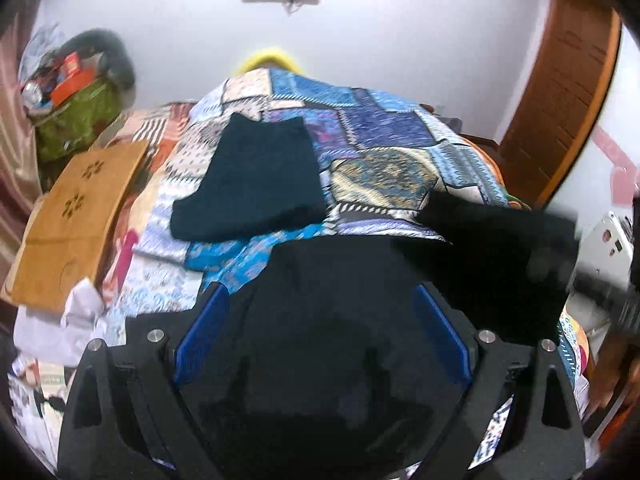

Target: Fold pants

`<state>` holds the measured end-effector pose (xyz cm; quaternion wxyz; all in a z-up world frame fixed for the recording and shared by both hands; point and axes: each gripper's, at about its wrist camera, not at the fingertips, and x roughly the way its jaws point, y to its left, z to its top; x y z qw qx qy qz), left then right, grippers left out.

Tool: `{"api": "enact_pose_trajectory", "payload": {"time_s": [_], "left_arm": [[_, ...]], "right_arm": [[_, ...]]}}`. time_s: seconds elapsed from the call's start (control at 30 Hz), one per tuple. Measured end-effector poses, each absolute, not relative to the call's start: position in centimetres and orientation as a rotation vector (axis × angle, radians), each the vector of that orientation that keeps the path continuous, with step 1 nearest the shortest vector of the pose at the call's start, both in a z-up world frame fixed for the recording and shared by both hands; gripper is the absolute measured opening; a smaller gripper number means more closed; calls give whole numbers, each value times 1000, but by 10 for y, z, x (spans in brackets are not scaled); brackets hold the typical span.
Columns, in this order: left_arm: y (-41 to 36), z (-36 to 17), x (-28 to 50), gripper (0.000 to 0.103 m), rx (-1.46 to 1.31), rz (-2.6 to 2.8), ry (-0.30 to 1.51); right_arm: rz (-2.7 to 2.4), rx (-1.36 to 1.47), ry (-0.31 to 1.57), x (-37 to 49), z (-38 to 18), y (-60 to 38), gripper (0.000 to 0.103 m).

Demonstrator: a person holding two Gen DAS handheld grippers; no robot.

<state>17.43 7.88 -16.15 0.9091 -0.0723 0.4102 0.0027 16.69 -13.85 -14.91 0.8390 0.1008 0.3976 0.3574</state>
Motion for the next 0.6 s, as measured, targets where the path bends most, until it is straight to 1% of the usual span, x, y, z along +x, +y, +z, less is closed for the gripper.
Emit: {"api": "enact_pose_trajectory", "payload": {"time_s": [0.1,0.13,0.27,0.3,0.33,0.37,0.4,0.6], "left_arm": [[91,-170,170,94,-178,26,865],[94,-173,169,94,-187,32,873],[98,-179,170,94,-210,39,889],[97,-179,170,94,-212,38,890],[96,-180,173,94,-215,36,891],[94,-179,175,94,-216,33,892],[91,-179,176,94,-215,29,891],[58,-171,194,94,-157,-40,890]], "right_arm": [[797,161,947,153,-183,-113,7],[801,153,977,150,-192,-108,9],[793,135,1036,148,-200,-104,13],[803,138,1044,150,-196,-106,16],[810,139,1044,151,-191,-107,25],[811,133,1037,150,-187,-111,35],[814,114,1011,151,-178,-114,38],[770,50,833,151,-140,-148,42]]}}
